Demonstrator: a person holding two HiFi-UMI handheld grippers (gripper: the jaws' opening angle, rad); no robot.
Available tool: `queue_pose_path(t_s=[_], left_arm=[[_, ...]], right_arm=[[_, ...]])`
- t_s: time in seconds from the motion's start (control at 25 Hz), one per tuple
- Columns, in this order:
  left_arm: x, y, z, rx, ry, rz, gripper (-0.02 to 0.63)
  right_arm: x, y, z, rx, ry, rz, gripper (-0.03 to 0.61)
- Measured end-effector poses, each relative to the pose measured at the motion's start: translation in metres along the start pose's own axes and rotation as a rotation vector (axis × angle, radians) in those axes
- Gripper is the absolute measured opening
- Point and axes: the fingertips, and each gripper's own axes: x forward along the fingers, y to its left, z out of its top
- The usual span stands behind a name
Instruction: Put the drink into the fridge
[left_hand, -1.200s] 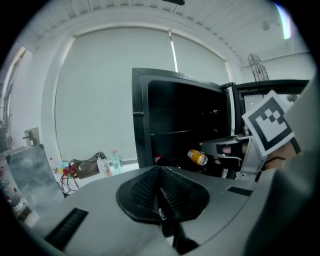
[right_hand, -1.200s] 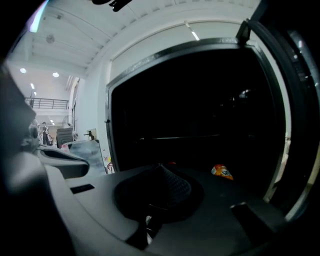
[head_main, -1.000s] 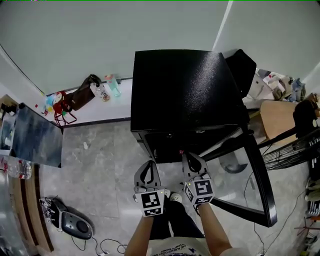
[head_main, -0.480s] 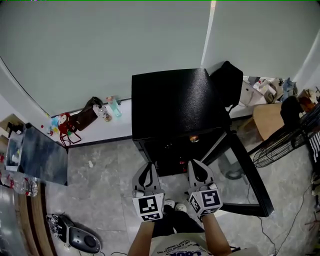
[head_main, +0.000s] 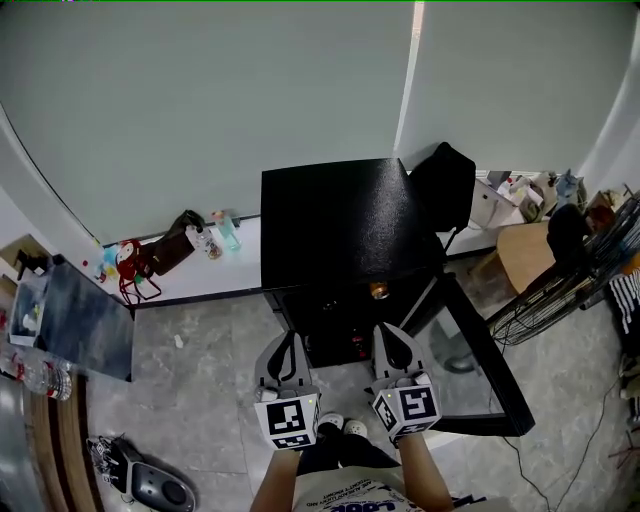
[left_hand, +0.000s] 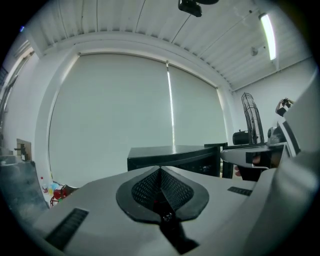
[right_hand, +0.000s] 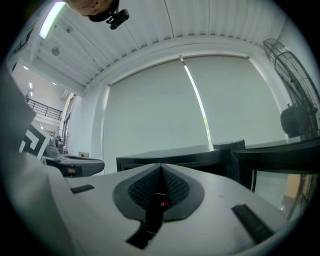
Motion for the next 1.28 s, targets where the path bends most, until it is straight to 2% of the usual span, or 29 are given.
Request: queue_pose_path(t_s=[1.28], left_arm=[[-0.007,0.014,0.018,-0.017,-0.041,0.005,0.005]], right_arm=[[-0.003,0.004,0.004,0.0,-0.002,-0.028,-0.005]])
